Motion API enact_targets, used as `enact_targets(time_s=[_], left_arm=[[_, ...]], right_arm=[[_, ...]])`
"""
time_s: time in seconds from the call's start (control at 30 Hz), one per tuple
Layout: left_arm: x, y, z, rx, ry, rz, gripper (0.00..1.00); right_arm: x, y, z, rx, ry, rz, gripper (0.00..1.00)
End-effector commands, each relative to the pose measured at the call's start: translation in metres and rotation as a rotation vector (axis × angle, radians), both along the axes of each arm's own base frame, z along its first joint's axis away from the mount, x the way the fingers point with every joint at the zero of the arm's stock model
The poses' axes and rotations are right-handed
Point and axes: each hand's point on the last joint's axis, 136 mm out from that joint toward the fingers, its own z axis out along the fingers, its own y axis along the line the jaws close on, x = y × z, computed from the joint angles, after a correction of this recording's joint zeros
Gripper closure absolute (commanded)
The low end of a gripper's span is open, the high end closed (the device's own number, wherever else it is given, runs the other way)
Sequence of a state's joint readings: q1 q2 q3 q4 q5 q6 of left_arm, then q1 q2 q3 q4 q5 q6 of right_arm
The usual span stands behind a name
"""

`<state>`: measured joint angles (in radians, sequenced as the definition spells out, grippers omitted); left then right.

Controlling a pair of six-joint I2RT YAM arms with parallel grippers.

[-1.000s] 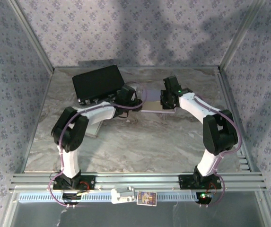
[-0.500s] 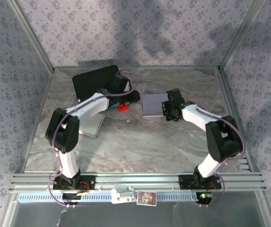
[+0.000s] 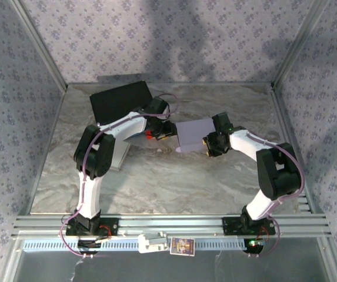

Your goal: Fold the paper box

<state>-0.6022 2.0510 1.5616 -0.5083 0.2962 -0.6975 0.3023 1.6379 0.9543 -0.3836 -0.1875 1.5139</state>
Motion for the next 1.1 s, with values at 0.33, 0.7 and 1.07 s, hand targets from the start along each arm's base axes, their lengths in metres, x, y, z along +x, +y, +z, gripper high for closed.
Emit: enact_targets(time_s=[0.33,0.7,1.07], left_arm=[[-0.004,-0.017,0.017,-0.061,0.020,-0.047,0.55],[0.006,-0.021,0.023,-0.053,0.003,-0.008,0.54],[0.009,-0.037,-0.002,-0.038,0.020,-0.058,0.51]], right_arm=[[0.001,-0.071,0.119,-0.197,-0.213,0.420,0.27],[0.038,-0.083,0.088,-0.176,-0.138,0.614,0.43],[0.052,-0.083,0.038,-0.292,-0.073,0.839,0.40]])
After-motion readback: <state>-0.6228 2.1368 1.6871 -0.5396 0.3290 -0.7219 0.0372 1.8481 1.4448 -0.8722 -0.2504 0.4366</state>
